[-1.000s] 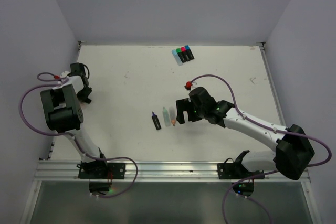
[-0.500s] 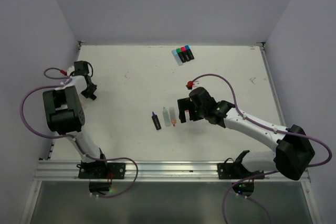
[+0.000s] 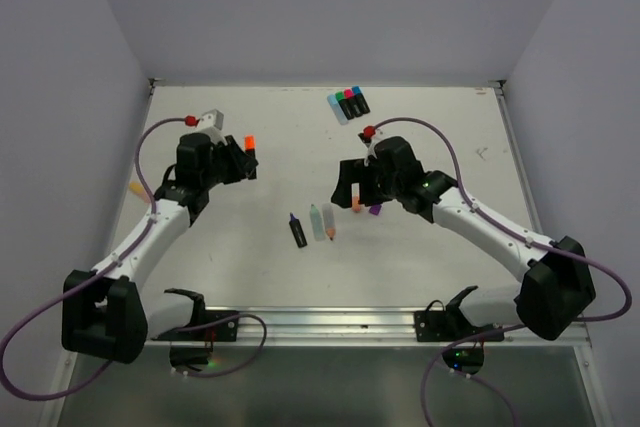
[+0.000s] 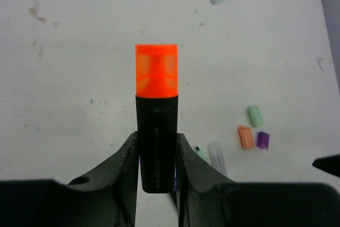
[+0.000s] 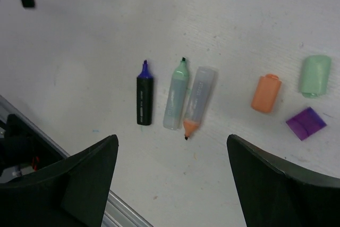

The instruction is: Open the pen caps

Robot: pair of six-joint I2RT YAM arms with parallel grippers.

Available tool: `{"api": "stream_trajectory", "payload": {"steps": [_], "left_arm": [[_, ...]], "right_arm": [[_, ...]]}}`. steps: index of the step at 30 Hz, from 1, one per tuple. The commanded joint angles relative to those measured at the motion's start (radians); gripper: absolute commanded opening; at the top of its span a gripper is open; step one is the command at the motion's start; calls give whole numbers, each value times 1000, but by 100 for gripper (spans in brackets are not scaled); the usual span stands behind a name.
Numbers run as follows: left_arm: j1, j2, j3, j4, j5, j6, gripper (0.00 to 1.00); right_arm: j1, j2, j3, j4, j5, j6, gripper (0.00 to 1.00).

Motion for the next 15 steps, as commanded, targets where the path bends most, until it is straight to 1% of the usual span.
{"api": "stream_trajectory", "payload": {"steps": [1,2,3,5,6,7,8,9,12,15], "left_arm": [[-49,-100,-159,150,206,16,0],[-65,-117,-184,190,252,-4,0],[-95,-131,-204,199,268,-9,0],[-138,-160,-240,212,276,-16,0],[-179,-172,-249,218,276,-19,0],[-197,-189,-263,226,273,-23,0],[-213,-194,-269,238,270,-36,0],[-242,-199,-271,236,265,-44,0],[-293,-205,-266,246,254,-50,0],[-332,-188,-252,243,224,-64,0]], "right_arm": [[-27,18,60,129,-198,36,87],[-28,29,62,155,-253,50,86],[-27,38,59,180,-288,59,85],[-28,58,51,255,-338,84,84],[-28,63,37,281,-345,110,84],[-28,69,31,339,-361,122,84],[-25,84,25,362,-394,153,83],[-22,95,22,388,-398,162,83],[-11,118,36,376,-376,159,82],[-1,123,31,402,-363,177,81]]}}
